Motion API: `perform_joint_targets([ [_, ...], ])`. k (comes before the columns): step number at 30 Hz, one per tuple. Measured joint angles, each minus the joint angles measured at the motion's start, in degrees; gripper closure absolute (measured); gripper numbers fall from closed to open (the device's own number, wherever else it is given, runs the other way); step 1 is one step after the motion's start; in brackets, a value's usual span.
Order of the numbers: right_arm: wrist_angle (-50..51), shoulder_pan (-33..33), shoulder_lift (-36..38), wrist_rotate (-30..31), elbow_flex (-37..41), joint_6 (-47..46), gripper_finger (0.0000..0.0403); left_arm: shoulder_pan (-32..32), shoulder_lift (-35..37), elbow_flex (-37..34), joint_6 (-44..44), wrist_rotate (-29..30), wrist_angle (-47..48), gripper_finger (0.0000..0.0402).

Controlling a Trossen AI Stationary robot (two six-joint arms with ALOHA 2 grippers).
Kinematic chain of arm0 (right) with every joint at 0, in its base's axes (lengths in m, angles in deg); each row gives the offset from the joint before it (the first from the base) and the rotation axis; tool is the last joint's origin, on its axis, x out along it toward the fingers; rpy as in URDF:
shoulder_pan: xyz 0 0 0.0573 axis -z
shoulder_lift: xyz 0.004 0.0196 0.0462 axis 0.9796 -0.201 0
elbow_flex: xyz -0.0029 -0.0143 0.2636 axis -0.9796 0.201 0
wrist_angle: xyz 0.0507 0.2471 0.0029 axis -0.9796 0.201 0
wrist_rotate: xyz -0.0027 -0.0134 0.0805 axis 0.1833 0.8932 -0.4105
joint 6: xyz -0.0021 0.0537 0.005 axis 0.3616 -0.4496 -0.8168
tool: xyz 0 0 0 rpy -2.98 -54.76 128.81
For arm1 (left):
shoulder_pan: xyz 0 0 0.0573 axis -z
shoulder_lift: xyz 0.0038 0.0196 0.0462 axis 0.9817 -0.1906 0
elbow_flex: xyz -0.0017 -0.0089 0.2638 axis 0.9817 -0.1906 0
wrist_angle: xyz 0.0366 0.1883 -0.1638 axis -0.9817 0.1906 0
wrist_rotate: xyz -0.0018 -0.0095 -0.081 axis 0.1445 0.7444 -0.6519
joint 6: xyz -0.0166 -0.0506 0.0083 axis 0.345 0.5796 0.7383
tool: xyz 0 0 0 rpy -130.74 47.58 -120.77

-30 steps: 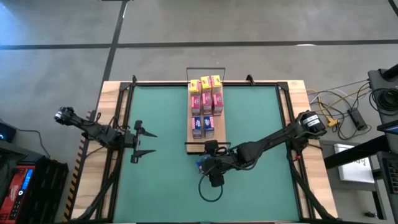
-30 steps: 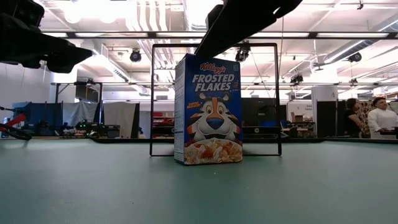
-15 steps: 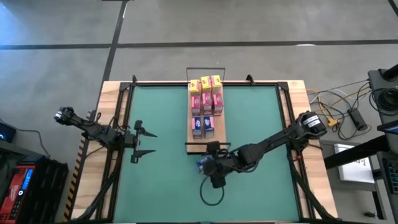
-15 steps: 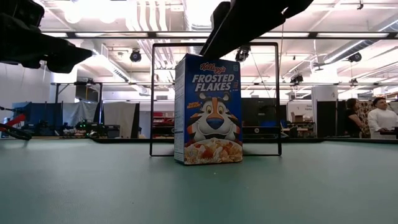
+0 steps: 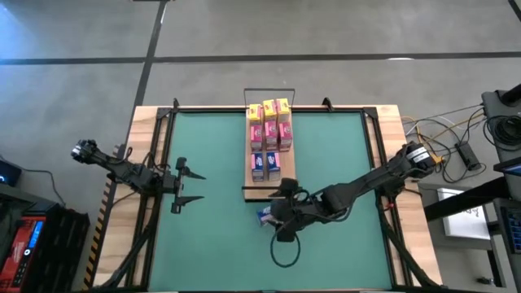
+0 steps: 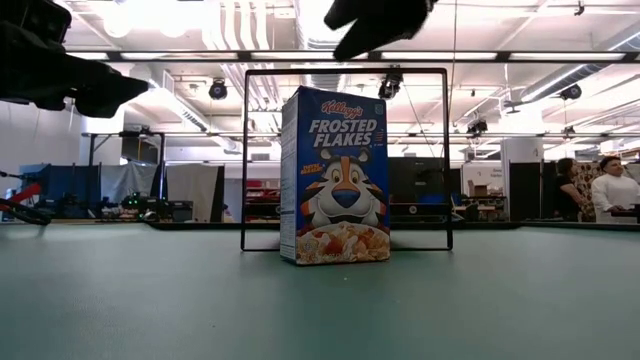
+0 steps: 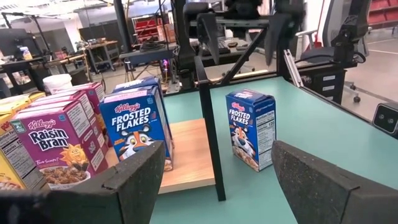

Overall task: Stack cereal on shelf
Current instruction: Put the blue cereal box on the shelf aligned with the other blue cereal boxes

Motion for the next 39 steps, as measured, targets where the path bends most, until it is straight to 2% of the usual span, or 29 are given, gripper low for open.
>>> perform_joint_targets([
  [9, 5.86, -0.98, 3.01, 1.90, -0.02, -36.12, 0.0041, 0.00, 0.00, 0.00, 0.00, 0.00, -0.02, 0.0125],
  [14, 13.02, -0.98, 3.11, 1.65, -0.02, -56.82, 0.0041, 0.00, -0.02, 0.00, 0.02, 0.00, -0.02, 0.0125],
  [18, 18.82, -1.06, 3.11, -2.59, -0.02, -71.72, 0.0041, 0.00, 0.00, 0.00, 0.01, -0.01, -0.04, 0.0125],
  [22, 20.03, -1.09, 3.11, -6.86, -0.02, -74.33, 0.0041, 0.00, -0.01, 0.00, 0.00, 0.00, -0.07, 0.0125],
  [26, 20.08, -1.06, 3.11, -6.66, -0.02, -76.53, 0.0044, 0.00, -0.02, 0.00, 0.00, 0.00, -0.06, 0.0125],
  [33, 19.34, 2.35, 1.92, -6.42, -0.07, -87.37, 0.0046, 0.00, -0.02, 0.00, 0.00, 0.00, -0.04, 0.0125],
  [39, 16.26, 4.31, 1.84, -12.89, -0.07, -88.95, 0.0046, -0.01, -0.02, 0.00, 0.00, 0.00, -0.07, 0.0125],
])
